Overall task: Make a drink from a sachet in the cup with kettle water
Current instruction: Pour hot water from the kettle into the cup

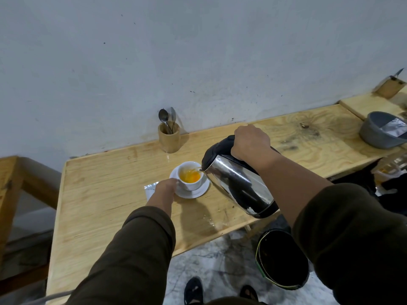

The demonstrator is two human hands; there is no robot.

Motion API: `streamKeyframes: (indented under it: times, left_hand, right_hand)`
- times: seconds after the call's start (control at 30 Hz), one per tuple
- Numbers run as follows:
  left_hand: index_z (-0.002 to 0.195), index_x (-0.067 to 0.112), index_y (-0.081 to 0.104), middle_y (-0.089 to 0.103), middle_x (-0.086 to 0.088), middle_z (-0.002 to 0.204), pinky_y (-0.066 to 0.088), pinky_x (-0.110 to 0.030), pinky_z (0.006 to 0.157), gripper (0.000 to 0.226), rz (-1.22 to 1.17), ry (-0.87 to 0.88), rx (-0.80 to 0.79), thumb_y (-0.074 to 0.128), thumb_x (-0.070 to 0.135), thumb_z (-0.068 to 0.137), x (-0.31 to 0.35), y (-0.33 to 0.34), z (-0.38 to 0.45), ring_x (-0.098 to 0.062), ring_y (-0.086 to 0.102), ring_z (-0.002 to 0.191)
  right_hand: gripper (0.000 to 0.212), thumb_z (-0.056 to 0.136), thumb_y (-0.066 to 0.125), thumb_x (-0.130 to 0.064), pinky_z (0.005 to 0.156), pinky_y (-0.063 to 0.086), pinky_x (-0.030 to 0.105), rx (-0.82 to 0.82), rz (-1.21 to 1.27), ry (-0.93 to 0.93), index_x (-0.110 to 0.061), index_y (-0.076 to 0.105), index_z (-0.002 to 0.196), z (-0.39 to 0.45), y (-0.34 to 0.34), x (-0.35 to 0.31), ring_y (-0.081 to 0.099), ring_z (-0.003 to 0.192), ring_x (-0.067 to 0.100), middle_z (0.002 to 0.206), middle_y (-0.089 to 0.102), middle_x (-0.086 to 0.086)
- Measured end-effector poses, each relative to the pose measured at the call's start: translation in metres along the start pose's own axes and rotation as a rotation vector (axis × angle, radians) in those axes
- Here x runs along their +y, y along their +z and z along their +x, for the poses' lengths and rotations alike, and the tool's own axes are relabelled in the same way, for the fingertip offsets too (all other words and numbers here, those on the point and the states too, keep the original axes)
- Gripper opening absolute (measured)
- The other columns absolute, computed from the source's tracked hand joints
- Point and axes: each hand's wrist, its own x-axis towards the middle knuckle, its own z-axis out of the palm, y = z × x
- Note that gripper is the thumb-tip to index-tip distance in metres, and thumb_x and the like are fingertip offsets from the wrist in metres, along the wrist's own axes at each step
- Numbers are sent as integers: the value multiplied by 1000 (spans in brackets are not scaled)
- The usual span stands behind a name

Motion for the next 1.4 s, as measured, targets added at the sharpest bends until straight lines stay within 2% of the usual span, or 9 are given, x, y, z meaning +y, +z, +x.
streamKeyframes:
  times: [0.1,0.27,0.4,0.53,0.73,0.9,1.07,1.2,1.4]
  left_hand:
    - [133,-1,51,55,-20,138,49,-36,88,45,-30,10,-6,52,15,90,-4,0,5,-34,55,126]
    - [135,-1,48,54,-21,135,46,-41,106,56,34,-41,38,64,20,86,3,1,-6,-35,54,124]
    - [137,0,45,52,-20,136,46,-42,106,59,36,-62,41,65,21,86,6,2,-14,-35,52,124]
    - [139,2,43,52,-18,135,48,-41,104,64,-17,-71,53,68,21,82,3,2,-13,-34,54,122]
    - [141,1,41,53,-18,133,40,-36,107,51,-140,-31,110,47,22,95,-7,14,-33,-31,48,132]
    - [137,-4,44,48,-20,143,40,-40,107,44,52,52,229,37,16,98,-24,38,-51,-35,46,132]
    - [133,1,48,52,-18,138,38,-36,108,43,374,101,293,42,21,96,-49,79,-67,-34,48,129]
    - [134,7,51,48,-13,143,34,-31,110,42,682,230,299,27,9,100,-59,114,-92,-29,41,136]
    - [129,-2,54,52,-20,138,40,-35,105,39,753,181,199,34,11,98,-65,166,-114,-34,48,128]
  right_hand:
    - [25,85,54,-8,66,40,31,5,2,-1,-8,59,109,0,0,1,60,97,30,110,61,11]
    - [24,86,53,-9,66,40,31,27,10,-22,-7,60,109,-2,1,5,61,95,30,107,62,12]
    - [23,85,53,-9,65,39,30,43,27,-32,-7,59,108,-4,2,10,49,78,26,92,55,9]
    - [22,85,53,-8,63,39,29,55,57,-34,-7,60,105,-4,4,18,48,75,24,85,48,6]
    - [23,81,52,-9,64,40,30,61,180,-3,-8,58,104,-2,8,43,54,85,30,98,57,12]
    - [11,74,51,-5,46,29,22,119,378,51,-11,47,81,-1,14,84,49,74,28,82,52,9]
    - [14,74,53,-4,60,39,29,196,554,136,-12,53,85,-11,24,123,53,73,26,78,55,6]
    - [14,74,52,-1,63,39,30,258,730,222,-12,51,82,-21,36,154,51,71,25,77,55,5]
    - [20,73,50,3,65,45,32,343,961,401,-7,57,88,-26,61,190,55,73,28,77,58,6]
